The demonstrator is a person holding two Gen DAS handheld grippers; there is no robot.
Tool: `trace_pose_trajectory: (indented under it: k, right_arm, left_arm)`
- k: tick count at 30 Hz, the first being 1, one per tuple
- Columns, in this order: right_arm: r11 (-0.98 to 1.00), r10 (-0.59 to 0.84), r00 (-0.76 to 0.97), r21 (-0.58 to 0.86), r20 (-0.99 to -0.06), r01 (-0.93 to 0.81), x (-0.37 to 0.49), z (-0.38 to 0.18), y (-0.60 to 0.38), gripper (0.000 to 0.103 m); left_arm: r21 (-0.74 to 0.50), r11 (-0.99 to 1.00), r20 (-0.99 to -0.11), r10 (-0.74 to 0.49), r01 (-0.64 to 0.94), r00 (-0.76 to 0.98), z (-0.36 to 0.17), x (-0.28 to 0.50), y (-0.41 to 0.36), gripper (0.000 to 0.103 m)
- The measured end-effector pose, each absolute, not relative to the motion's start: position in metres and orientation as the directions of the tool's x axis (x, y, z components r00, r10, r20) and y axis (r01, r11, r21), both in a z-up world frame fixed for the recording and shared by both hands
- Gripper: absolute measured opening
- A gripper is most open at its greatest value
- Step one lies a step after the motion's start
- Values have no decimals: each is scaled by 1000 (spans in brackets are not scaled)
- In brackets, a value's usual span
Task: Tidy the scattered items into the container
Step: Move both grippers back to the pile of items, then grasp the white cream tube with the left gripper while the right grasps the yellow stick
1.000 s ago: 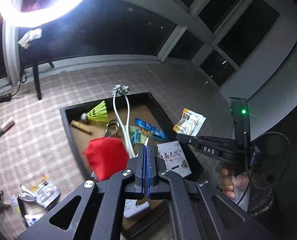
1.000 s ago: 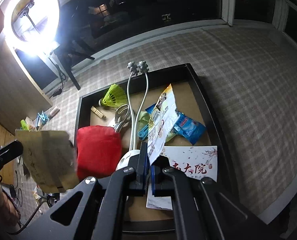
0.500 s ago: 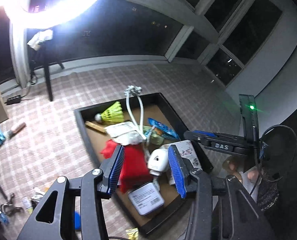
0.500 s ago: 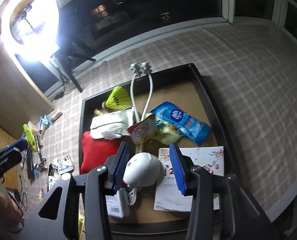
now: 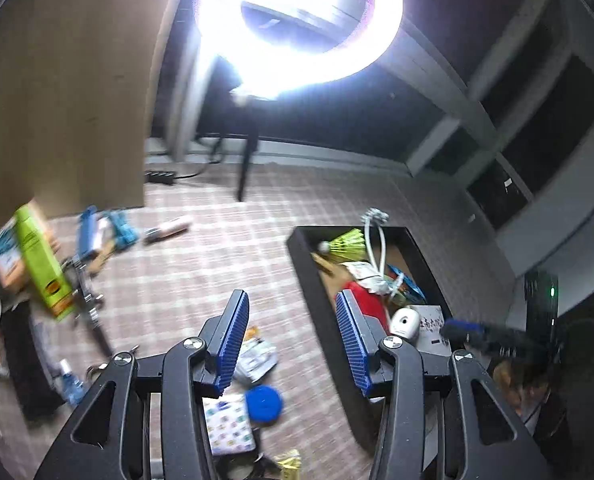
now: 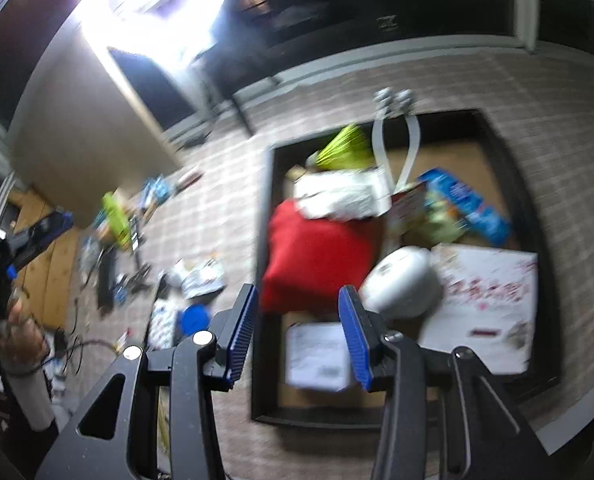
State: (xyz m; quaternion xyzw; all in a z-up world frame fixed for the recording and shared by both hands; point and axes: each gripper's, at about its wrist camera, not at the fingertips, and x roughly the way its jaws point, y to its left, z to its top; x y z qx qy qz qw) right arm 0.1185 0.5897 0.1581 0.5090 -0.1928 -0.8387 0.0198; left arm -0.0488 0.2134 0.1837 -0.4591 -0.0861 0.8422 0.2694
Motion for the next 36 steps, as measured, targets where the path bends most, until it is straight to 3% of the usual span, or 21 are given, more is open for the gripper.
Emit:
trace_pose_trajectory:
  k: [12, 18, 26, 36]
  right_arm:
    - [-920, -380, -319, 389, -869, 37, 115, 104, 446, 41]
    - [-891, -440, -174, 404, -881, 208, 116, 77, 364, 37]
    - [-857, -376, -20, 340, -926, 387, 127, 31, 271, 33]
    - [-857, -271, -74, 205, -960, 473, 143, 22, 241, 31]
  left_arm:
    - [-465, -866, -776, 498, -183, -386, 110, 2, 119, 43]
    - [-425, -902, -815, 416, -73, -403, 89, 35, 71, 43]
    - [-343, -933, -881, 280, 109, -381, 67, 75, 28, 43]
    - [-317, -927, -927, 257, 202, -274, 18, 94, 33, 43]
